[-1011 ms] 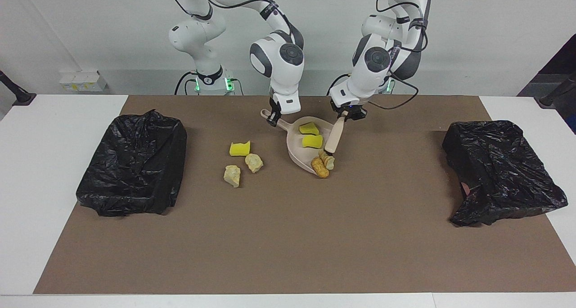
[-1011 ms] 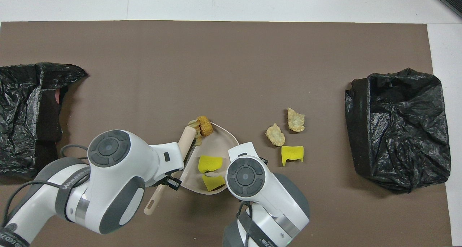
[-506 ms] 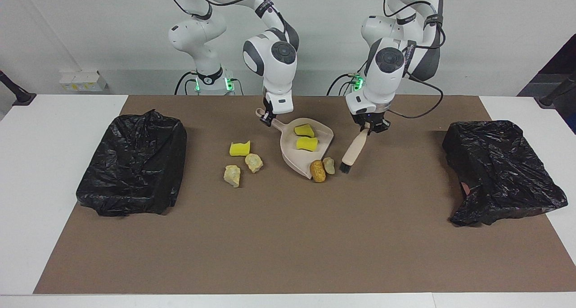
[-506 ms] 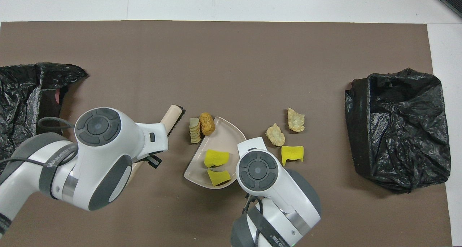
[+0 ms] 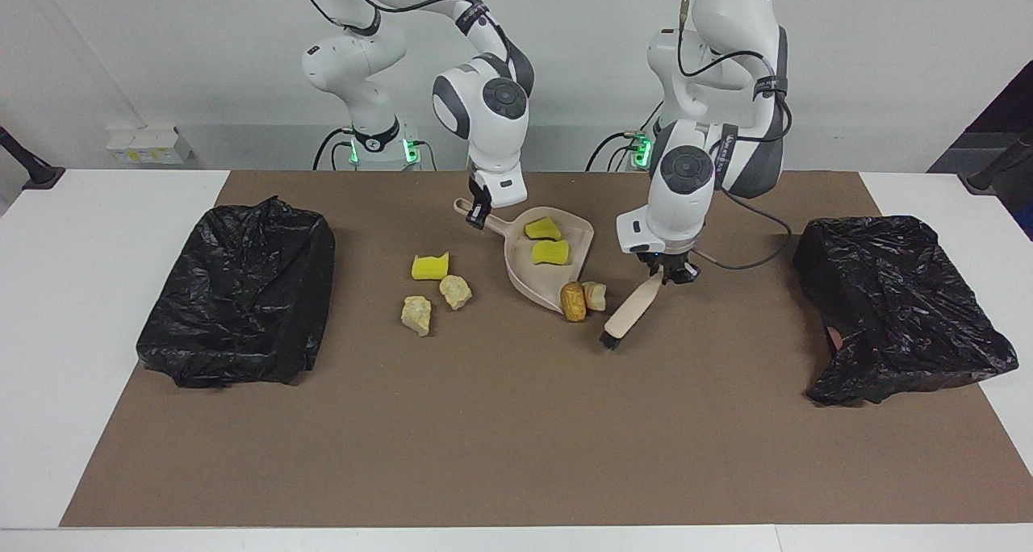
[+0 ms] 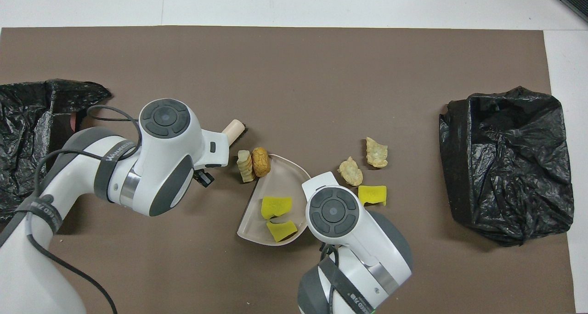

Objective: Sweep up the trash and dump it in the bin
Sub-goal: 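Sweep the bread and sponges into the dustpan with the left gripper's brush, then carry the loaded dustpan with the right gripper to the nearby black bag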

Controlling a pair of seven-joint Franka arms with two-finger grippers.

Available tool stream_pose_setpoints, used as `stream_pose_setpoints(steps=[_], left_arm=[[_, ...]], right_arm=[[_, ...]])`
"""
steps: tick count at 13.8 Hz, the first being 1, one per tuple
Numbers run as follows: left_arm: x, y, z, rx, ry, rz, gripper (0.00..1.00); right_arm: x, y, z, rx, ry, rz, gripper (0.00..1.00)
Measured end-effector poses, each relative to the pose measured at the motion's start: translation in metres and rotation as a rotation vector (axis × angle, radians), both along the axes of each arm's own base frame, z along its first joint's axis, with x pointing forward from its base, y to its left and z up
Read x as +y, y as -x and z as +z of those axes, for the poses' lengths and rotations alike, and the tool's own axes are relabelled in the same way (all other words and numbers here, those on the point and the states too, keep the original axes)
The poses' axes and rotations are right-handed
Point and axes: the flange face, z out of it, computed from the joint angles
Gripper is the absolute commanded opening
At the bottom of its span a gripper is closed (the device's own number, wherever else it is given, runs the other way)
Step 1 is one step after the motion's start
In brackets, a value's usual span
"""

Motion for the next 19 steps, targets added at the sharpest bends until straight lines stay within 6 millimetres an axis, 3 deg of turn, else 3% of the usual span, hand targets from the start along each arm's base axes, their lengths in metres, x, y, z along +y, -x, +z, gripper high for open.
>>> stream_pose_setpoints(steps=[3, 5, 8, 11, 19], left_arm=[[-0.042, 0.032, -0.01, 0.034, -0.004, -0.081, 0.0], [-0.058, 0.063, -0.016, 0.113, 0.067, -0.021, 0.0], [-0.051, 0.086, -0.008, 0.229, 0.243, 0.158, 0.0], [-0.051, 0.092, 0.001, 0.261, 0.296, 0.245, 0.0], [0.025, 0.059, 0.015, 0.216, 0.246, 0.347, 0.0]], right_arm=[[-0.003, -0.002, 0.0, -0.002, 0.001, -0.005, 0.0], [-0.003, -0.002, 0.0, -0.001, 0.002, -0.007, 0.0], [-0.003, -0.002, -0.001, 0.0, 0.003, -0.008, 0.0], [-0.003, -0.002, -0.001, -0.001, 0.003, -0.008, 0.0], [-0.017, -0.017, 0.007, -0.017, -0.012, -0.029, 0.0]])
